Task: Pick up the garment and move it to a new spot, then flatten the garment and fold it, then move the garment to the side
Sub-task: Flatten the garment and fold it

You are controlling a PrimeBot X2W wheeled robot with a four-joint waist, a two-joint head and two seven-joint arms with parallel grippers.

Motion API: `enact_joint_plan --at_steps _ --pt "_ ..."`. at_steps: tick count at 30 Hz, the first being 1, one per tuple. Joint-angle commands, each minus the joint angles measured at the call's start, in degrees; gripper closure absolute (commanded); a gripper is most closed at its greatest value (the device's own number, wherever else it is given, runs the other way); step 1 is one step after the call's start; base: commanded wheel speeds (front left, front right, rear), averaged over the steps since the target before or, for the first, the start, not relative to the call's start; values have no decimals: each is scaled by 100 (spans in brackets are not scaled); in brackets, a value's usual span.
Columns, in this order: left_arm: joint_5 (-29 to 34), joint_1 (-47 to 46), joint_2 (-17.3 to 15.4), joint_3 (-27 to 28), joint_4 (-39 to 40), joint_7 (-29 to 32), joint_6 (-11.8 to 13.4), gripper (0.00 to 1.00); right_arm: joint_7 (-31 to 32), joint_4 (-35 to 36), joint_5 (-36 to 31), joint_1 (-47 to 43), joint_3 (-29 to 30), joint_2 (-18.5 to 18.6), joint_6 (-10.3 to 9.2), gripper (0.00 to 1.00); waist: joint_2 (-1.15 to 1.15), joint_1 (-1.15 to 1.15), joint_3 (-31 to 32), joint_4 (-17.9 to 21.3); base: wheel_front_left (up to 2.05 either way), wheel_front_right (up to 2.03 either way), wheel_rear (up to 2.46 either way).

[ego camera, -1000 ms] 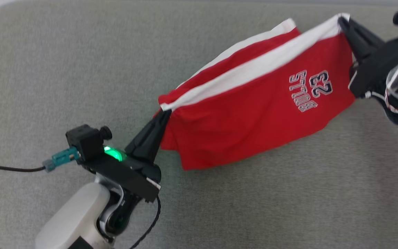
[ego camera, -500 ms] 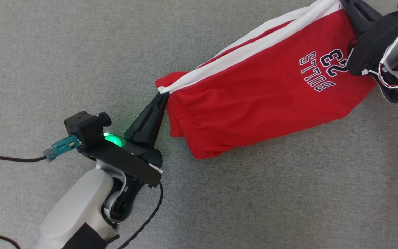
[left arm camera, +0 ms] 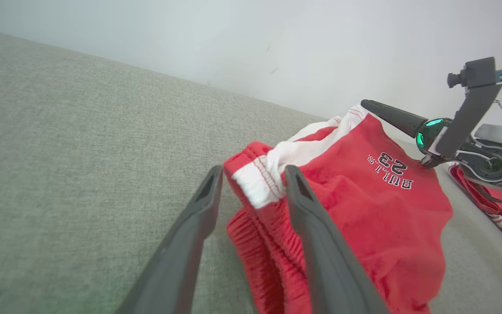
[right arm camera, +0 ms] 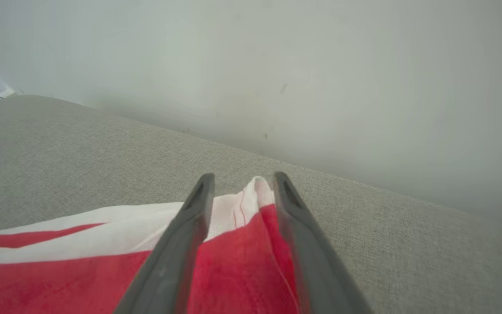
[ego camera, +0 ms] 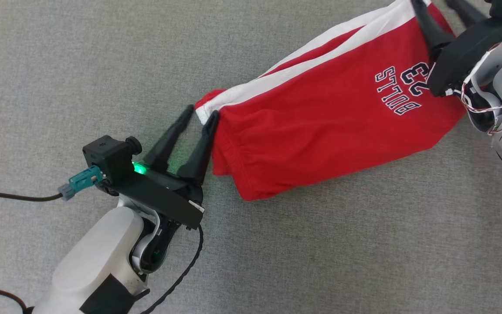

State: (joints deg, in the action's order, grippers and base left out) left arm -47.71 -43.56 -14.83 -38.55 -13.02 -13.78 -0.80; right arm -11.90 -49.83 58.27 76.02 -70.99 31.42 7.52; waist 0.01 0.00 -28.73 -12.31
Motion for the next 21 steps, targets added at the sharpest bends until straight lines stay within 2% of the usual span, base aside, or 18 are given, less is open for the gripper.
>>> enact_joint_plan --at_steps 1,8,13,21 --pt "91 17 -32 20 -55 -56 70 0 -116 -51 68 45 -37 -33 -7 0 -1 0 51 47 0 0 0" --pt "368 349 -128 190 -2 -126 312 0 -329 90 120 -187 87 -90 -7 0 -1 0 326 189 0 0 0" --pt "623 685 -198 345 189 -149 551 0 -327 515 -200 -519 635 -49 -7 0 -1 0 531 288 0 0 0" --pt "1324 1621 -102 900 803 -145 941 0 -328 1265 -941 -1692 1860 -198 -7 0 -1 0 1100 434 0 0 0"
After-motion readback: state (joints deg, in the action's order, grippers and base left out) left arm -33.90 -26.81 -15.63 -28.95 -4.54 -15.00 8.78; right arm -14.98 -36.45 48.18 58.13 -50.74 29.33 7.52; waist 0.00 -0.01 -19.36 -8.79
